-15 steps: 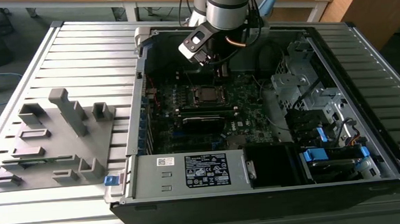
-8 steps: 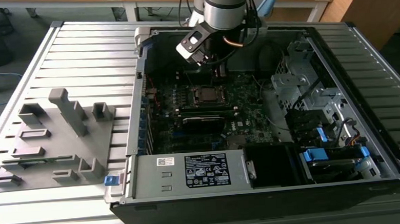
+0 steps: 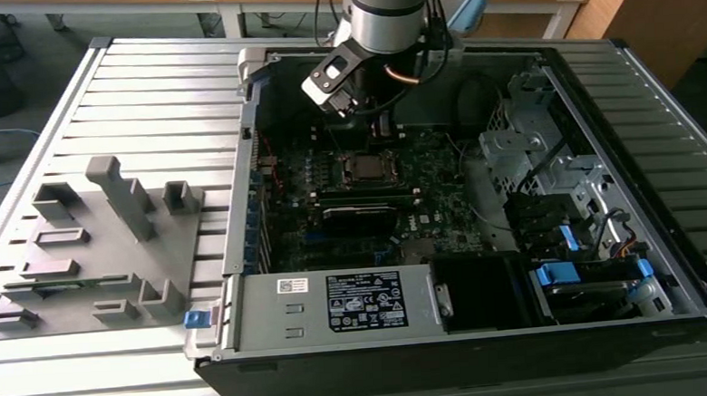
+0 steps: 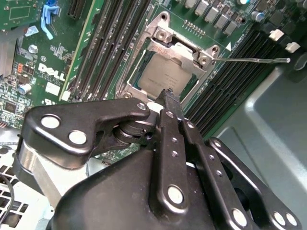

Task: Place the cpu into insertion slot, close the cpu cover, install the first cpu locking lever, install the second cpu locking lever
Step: 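Close the cpu cover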

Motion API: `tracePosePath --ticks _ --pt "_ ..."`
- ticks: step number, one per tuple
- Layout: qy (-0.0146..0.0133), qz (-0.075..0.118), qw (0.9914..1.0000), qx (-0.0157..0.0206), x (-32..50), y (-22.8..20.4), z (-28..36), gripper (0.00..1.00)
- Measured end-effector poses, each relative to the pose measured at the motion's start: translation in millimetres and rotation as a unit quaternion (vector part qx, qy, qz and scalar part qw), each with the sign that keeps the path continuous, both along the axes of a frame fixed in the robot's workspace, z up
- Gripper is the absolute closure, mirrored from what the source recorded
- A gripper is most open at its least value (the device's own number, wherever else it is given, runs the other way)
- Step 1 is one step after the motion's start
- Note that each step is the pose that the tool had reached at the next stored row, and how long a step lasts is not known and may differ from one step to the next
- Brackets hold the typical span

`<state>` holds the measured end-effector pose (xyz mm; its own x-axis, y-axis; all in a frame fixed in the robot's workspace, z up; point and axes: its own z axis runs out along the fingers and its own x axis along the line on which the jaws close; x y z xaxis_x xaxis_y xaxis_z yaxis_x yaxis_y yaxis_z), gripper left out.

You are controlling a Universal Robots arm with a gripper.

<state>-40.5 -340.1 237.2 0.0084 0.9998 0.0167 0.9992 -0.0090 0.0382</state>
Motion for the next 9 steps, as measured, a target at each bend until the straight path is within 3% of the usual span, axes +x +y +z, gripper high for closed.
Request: tracePosePath --ticks 9 --pt "0.0001 0.000 1.00000 -0.0001 -0.1 -0.1 -2.2 0.89"
